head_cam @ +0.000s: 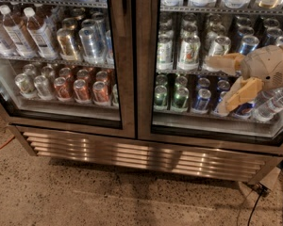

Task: Open left fridge door

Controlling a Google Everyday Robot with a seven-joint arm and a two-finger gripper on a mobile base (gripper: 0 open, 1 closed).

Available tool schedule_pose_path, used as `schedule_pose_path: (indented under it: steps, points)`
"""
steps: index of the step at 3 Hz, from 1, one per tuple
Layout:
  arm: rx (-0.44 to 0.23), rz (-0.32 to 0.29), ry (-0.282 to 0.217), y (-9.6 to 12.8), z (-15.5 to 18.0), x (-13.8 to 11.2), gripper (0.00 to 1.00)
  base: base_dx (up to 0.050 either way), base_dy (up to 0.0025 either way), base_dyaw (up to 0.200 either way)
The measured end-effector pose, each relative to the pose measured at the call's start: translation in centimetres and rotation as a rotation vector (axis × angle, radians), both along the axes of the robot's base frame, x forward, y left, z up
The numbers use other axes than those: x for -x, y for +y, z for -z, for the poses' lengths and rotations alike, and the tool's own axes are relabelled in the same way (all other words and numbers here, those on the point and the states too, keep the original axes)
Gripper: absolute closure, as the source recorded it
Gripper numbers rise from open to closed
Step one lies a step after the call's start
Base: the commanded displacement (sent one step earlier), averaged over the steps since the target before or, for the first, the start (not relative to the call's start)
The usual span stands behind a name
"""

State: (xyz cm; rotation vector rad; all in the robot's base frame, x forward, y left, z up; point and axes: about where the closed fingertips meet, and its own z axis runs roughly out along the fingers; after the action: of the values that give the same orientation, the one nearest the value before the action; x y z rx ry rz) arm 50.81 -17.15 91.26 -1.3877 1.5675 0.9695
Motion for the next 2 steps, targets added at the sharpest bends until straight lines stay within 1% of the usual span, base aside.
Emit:
schedule_pose_path:
  steps: [1, 2]
  points:
    - [-0.07, 0.053, 0.015, -0.31, 0.38, 0.04, 0.0, 0.0, 0.0, 0.0]
    - [-0.11, 0.084, 0.022, -0.55, 0.56, 0.1, 0.0, 0.0, 0.0, 0.0]
